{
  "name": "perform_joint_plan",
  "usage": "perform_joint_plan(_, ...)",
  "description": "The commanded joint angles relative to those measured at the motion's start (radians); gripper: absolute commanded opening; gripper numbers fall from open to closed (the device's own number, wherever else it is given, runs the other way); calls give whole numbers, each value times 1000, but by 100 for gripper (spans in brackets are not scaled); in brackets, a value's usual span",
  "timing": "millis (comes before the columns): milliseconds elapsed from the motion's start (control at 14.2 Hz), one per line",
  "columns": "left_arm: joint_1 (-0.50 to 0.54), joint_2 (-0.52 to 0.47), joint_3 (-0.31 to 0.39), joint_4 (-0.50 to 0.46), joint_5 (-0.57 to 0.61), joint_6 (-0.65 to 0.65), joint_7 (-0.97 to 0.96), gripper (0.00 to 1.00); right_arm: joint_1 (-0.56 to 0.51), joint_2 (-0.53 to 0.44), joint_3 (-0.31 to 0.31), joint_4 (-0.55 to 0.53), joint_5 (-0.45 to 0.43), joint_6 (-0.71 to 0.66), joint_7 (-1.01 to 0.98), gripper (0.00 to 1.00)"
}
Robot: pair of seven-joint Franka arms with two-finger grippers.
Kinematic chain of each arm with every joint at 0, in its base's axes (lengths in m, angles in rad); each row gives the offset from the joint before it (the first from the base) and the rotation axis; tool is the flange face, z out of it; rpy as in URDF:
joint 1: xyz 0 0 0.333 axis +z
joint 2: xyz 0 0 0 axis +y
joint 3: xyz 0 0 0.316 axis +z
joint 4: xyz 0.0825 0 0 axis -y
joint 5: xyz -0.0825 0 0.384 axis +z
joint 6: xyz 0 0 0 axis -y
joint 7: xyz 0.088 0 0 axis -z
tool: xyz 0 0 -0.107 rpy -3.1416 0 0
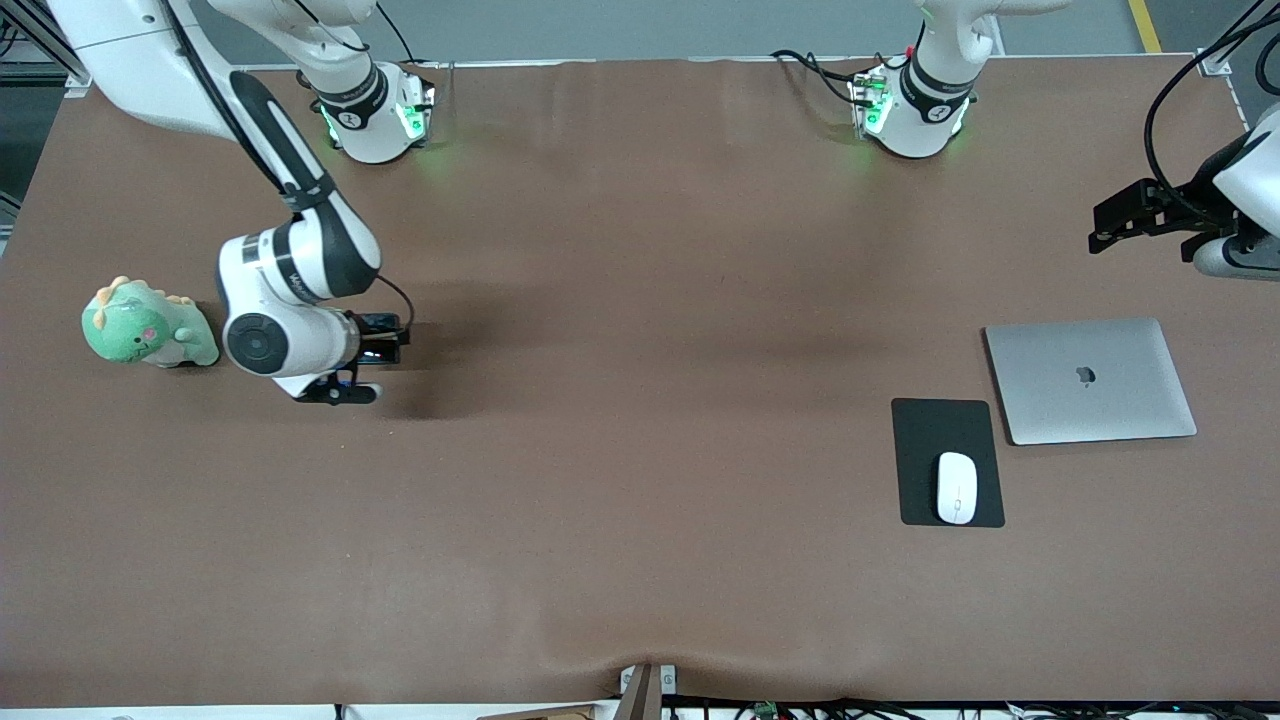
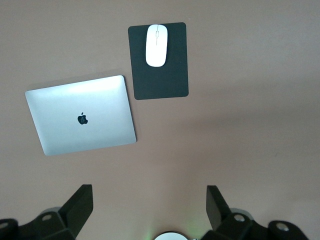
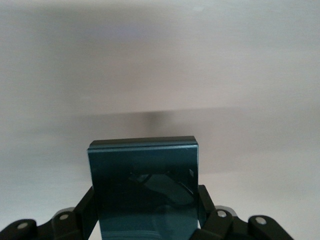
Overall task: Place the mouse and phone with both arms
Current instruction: 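Lower the phone beside the green plush toy and open the right gripper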
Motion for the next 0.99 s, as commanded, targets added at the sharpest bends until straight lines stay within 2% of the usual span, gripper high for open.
perform_joint_plan(0,-2,-2,5,-6,-11,-7,1,100,8,-52,-84,-110,32,102,-149,0)
perform_joint_plan(353,-4,-2,4,-5,-11,-8,1,100,1,-42,-206,-156,32,205,-338,0)
perform_joint_plan(565,-2,-2,2,-3,-11,-3,1,100,3,-17,-217,-199,32,315,-341,0)
perform_joint_plan(636,-2,-2,2,-3,-11,-3,1,100,3,-11,-219,-199,32,315,-340,5)
perform_joint_plan(707,-4,-1,2,-3,-11,-1,1,100,3,-11,-220,-197,32,315,-337,42)
perform_joint_plan(777,-2,-1,2,-3,-11,0,1,100,3,-9,-220,-196,32,311,-334,99)
perform_joint_plan(918,-2,-1,2,-2,-11,0,1,100,4,-14,-220,-176,32,289,-337,100)
